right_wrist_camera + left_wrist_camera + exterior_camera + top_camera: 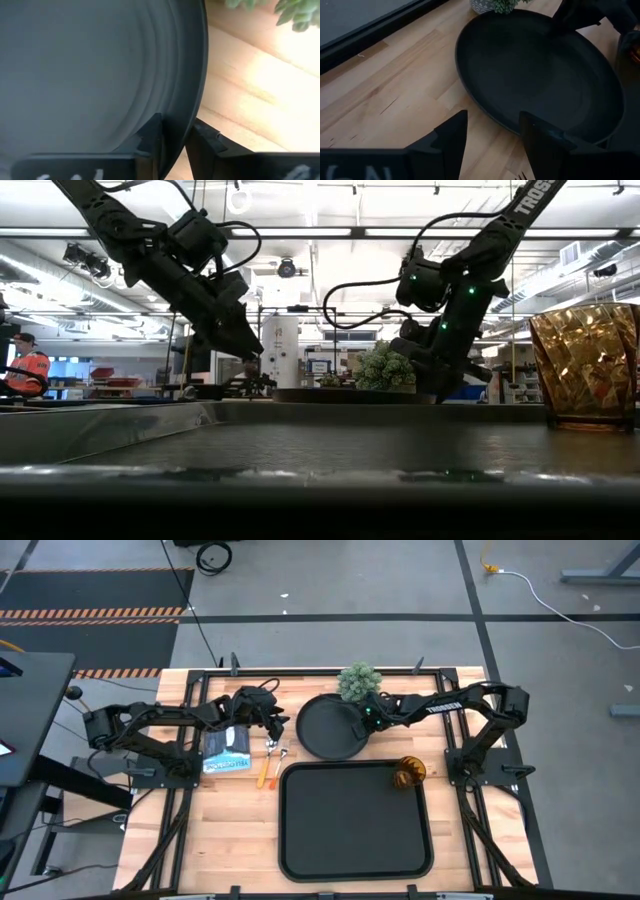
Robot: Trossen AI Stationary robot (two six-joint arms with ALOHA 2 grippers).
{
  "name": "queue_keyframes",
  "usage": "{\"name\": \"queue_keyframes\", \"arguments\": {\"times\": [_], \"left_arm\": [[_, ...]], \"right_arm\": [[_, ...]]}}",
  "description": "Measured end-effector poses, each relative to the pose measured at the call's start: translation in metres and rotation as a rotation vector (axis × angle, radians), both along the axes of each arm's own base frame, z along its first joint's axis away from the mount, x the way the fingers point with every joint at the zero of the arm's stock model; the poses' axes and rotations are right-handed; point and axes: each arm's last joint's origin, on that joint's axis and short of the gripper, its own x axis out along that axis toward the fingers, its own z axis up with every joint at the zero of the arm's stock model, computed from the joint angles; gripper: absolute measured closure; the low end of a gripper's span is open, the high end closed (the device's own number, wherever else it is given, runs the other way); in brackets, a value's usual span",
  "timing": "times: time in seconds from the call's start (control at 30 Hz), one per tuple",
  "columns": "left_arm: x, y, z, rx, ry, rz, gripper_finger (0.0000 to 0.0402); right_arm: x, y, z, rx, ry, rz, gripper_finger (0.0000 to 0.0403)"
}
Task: Pick and place plate/cup/fork/spoon on tray
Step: Put the black plate in the middle of the black tray
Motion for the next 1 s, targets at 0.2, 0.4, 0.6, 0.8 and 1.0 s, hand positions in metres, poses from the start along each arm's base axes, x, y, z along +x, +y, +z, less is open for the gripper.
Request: {"name": "queue_keyframes", "arguments": {"times": [0.2, 0.4, 0.6, 0.8, 1.0], "left_arm": [[0.0000, 0.0000, 0.0001, 0.001, 0.000, 0.000, 0.0214], [0.0000, 0.0000, 0.0001, 0.001, 0.000, -0.001, 0.0214], [0.0000, 0.0000, 0.0001, 0.002, 0.001, -0.002, 0.0214], [0.0005, -0.0012, 0.0000, -0.001, -0.001, -0.054, 0.0214], [-0.0012, -0.0009, 0.0014, -0.025, -0.012, -0.121, 0.0214]], "right_arm": [[0.0013, -0.0009, 0.0009, -0.017, -0.012, 0.000, 0.0336], [0.0023, -0.0014, 0.0015, -0.026, -0.022, -0.002, 0.0358], [0.0043, -0.0032, 0.0035, -0.066, -0.040, -0.017, 0.0375], [0.0066, -0.0041, 0.0050, -0.082, -0.063, -0.006, 0.0379], [0.0070, -0.0042, 0.0074, -0.064, -0.086, 0.023, 0.0382]]}}
